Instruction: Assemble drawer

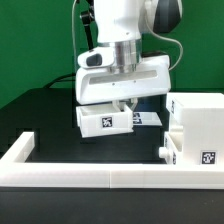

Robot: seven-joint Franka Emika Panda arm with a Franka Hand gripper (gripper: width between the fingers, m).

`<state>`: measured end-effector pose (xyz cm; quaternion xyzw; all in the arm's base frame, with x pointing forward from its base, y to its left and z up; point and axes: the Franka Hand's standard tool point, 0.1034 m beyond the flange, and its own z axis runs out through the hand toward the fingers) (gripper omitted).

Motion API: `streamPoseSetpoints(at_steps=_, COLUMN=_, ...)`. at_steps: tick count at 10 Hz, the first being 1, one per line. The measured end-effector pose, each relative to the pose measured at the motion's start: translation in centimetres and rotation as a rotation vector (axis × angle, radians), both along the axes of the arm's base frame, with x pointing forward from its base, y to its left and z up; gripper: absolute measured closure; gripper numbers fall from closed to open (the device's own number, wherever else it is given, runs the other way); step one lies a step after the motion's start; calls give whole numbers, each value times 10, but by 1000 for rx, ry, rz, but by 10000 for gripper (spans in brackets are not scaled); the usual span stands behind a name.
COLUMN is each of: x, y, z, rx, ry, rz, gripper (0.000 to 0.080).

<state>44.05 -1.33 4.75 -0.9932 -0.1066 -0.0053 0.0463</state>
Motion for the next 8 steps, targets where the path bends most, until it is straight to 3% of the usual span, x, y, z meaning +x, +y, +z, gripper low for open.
streamPoseSetpoints(at_steps=2, x=23, y=5, z=16, rx=19, ry=32, rz=169, gripper=754)
streamPoseSetpoints(at_steps=3, x=35, y=7, z=16, rx=30, ry=50, rz=235, gripper=754)
streamPoseSetpoints(at_steps=7, x=37, y=7, z=11, rx=43, ry=71, rz=291, gripper=754)
streamPoseSetpoints(at_steps=8, x=38, y=6, z=10, rx=47, ry=60, rz=405, gripper=754)
